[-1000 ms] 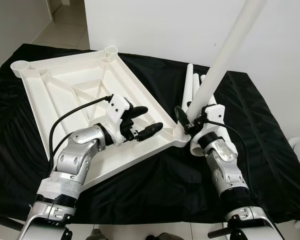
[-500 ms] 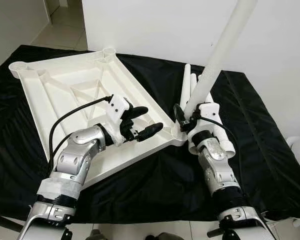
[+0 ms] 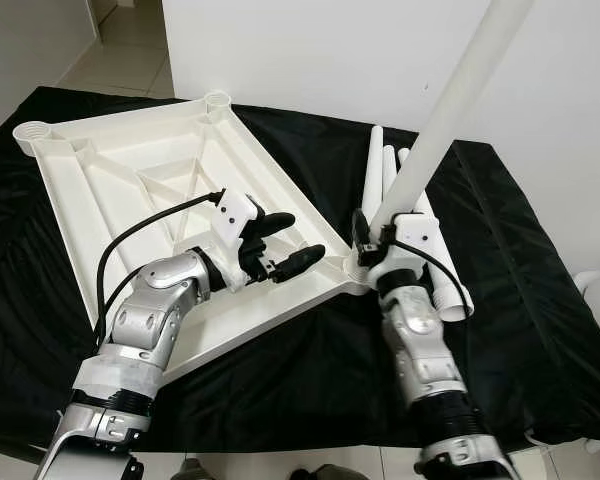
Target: Building children table
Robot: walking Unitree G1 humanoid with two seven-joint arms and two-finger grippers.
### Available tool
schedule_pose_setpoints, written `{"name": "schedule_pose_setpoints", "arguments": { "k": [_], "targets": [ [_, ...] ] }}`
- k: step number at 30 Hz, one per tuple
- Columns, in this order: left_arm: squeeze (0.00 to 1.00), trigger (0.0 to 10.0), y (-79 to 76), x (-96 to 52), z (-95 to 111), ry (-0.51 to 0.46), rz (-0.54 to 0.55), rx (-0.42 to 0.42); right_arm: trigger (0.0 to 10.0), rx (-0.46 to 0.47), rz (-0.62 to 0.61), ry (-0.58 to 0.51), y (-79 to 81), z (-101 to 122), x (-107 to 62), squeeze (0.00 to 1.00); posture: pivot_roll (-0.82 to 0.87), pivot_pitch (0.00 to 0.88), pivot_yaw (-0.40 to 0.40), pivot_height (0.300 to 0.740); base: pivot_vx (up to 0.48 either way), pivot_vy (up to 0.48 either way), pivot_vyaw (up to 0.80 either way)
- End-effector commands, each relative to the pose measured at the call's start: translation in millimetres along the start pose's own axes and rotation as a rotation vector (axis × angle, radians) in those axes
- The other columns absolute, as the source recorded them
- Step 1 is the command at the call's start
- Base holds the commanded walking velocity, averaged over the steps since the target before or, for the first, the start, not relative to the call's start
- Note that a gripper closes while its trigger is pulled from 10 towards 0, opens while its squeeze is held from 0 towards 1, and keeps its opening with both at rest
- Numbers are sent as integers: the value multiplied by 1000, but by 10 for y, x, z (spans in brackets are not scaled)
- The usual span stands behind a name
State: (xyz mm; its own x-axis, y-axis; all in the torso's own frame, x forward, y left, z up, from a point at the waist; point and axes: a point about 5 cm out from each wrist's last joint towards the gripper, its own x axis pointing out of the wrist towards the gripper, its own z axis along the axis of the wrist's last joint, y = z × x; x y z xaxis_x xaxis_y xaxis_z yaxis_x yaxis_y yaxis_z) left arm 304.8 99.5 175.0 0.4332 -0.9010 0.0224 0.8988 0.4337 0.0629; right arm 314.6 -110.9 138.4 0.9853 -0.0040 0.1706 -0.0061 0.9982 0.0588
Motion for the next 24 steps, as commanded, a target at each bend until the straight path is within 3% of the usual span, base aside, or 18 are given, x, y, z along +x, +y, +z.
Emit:
{"name": "schedule_pose_setpoints", "arguments": {
  "k": [1,3,8,24],
  "targets": [
    [0,10000,-14,20,10,5,3,5,10000,-12,-96,159,-65,-287,-111,0,62,32,-108,740,0,0,0],
    [0,10000,-13,24,12,6,1,8,10000,-9,-146,152,1,-274,-136,0,62,32,-108,740,0,0,0],
    [0,10000,-3,28,19,5,4,8,10000,19,-114,156,114,-270,-142,0,61,30,-105,740,0,0,0],
    [0,10000,0,46,19,4,-1,7,10000,-52,-152,128,21,-207,-157,0,52,29,-101,740,0,0,0]
  ]
}}
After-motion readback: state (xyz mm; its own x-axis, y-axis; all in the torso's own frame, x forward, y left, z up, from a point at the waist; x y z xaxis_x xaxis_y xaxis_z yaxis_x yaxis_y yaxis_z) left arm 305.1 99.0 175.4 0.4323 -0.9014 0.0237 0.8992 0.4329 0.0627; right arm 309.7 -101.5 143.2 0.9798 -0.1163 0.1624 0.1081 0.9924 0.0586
